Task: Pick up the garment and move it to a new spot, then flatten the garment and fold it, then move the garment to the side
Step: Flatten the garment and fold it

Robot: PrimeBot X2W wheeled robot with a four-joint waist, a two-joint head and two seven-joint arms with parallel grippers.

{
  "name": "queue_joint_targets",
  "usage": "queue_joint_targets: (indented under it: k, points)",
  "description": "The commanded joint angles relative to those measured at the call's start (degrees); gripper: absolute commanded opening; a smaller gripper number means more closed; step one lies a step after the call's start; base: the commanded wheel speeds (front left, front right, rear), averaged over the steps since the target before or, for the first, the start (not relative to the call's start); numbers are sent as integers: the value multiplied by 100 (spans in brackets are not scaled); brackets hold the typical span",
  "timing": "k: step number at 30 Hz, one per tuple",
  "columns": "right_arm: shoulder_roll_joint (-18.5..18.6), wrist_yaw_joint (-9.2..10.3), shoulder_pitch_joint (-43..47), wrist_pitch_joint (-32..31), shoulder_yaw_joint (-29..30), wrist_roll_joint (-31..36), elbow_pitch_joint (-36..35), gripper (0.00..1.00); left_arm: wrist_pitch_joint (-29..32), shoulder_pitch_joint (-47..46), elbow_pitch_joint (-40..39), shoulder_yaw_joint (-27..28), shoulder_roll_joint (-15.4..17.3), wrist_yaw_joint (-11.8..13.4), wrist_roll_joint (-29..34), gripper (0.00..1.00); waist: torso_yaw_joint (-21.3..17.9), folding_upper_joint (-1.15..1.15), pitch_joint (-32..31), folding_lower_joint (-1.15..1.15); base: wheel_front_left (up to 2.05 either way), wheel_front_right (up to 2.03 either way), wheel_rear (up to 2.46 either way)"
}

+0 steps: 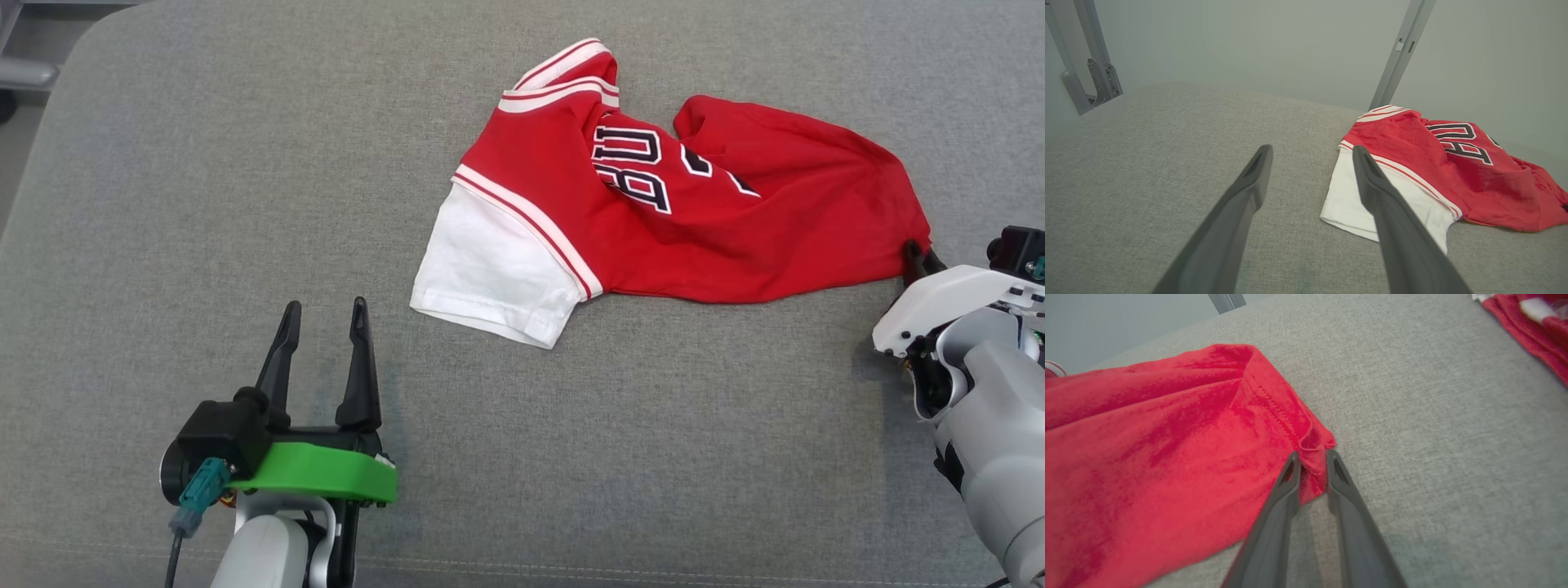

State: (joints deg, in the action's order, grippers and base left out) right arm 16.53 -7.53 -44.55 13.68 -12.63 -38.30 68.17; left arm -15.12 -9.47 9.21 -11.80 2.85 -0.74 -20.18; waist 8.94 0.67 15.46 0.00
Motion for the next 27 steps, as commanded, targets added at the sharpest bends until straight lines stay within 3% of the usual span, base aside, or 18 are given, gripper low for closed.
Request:
queue_joint_targets:
  k: [1,17,27]
  points:
    - [-5,9,-31,-13,-11,-72,45,0,-1,-84,-14,26,9,-9,58,100,57,-67,38,0,0,0,0]
    - [-18,9,777,152,376,-640,-558,0,-1,111,-74,115,10,60,-86,100,-591,-67,-240,0,0,0,0]
    - [-121,9,1351,157,734,-396,-1059,0,-1,157,-59,120,10,57,-105,100,-872,-67,-278,0,0,0,0]
